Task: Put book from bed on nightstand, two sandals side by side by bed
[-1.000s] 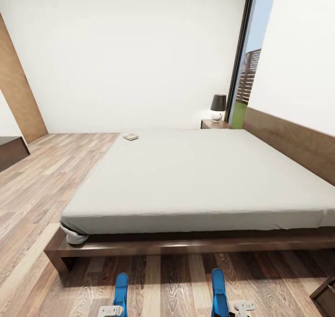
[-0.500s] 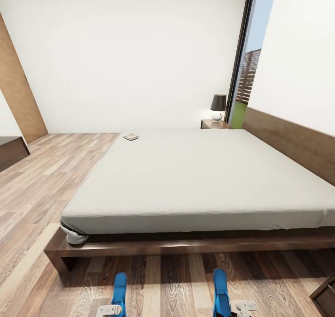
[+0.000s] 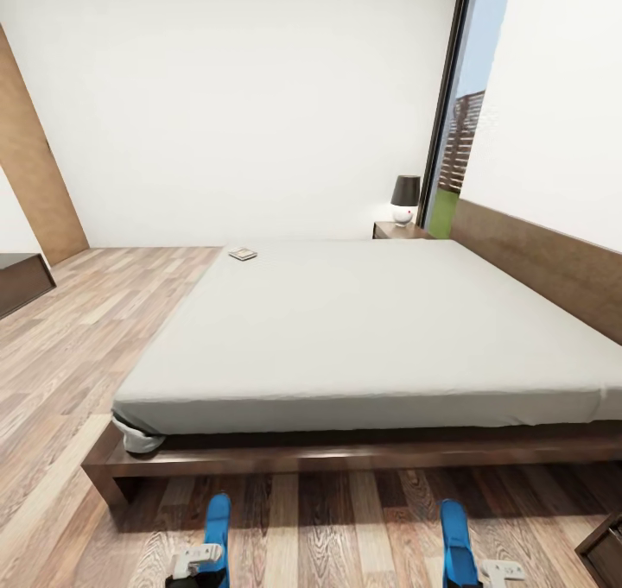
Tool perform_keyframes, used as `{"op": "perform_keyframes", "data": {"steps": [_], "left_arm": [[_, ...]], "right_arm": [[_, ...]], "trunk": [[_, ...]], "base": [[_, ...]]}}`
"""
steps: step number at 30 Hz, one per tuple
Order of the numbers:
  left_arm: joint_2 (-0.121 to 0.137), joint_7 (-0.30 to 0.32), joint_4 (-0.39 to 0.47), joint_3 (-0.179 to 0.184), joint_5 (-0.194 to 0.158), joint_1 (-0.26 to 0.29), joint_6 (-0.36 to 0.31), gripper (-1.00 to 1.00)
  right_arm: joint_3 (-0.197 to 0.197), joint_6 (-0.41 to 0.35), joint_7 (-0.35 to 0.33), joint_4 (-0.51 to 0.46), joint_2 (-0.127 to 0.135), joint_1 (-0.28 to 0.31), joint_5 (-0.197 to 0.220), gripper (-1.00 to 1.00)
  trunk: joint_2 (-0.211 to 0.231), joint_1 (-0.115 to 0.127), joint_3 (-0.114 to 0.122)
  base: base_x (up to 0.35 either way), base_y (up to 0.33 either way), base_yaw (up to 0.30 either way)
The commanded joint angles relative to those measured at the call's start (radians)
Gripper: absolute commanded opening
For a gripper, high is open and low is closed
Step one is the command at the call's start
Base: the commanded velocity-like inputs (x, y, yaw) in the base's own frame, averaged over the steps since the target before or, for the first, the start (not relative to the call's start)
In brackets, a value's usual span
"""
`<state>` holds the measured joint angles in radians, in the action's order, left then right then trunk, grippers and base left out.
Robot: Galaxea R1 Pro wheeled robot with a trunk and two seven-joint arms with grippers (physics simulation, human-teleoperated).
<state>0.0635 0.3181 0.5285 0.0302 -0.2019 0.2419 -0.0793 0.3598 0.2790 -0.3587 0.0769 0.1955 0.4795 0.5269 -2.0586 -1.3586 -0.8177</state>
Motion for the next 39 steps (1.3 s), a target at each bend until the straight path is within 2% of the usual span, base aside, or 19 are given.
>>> {"op": "perform_keyframes", "data": {"steps": [1,6,10,12,29,39], "left_arm": [[0.001,-0.015,0.018,0.004,-0.010,0.001,-0.030,-1.00],[0.003,-0.048,0.083,0.004,-0.009,0.002,-0.070,-1.00],[0.030,-0.051,0.095,0.005,-0.008,0.002,-0.074,-1.00],[0.034,-0.051,0.094,0.005,-0.008,0.002,-0.074,-1.00],[0.038,-0.051,0.091,0.007,-0.008,0.002,-0.074,-1.00],[0.037,-0.051,0.091,0.007,-0.008,0.002,-0.074,-1.00]], "right_arm": [[0.008,0.005,-0.005,0.004,0.001,0.002,0.010,-1.00],[0.008,0.006,-0.001,0.004,0.002,0.001,0.010,-1.00],[0.009,0.006,-0.001,0.004,0.002,0.002,0.010,-1.00],[0.010,0.007,-0.003,0.004,0.002,0.001,0.011,-1.00],[0.013,0.022,-0.006,0.004,0.000,0.001,0.011,-1.00],[0.013,0.022,-0.006,0.004,-0.001,0.001,0.012,-1.00]], "trunk": [[0.000,0.000,-0.001],[0.000,0.000,-0.001],[0.000,0.000,-0.001],[0.000,0.000,-0.001],[0.000,0.000,-0.001],[-0.070,-0.038,-0.032]], "base": [[0.000,0.000,0.000],[0.000,0.000,0.000],[0.000,0.000,0.000],[0.000,0.000,0.000],[0.000,0.000,0.000],[0.000,0.000,0.000]]}}
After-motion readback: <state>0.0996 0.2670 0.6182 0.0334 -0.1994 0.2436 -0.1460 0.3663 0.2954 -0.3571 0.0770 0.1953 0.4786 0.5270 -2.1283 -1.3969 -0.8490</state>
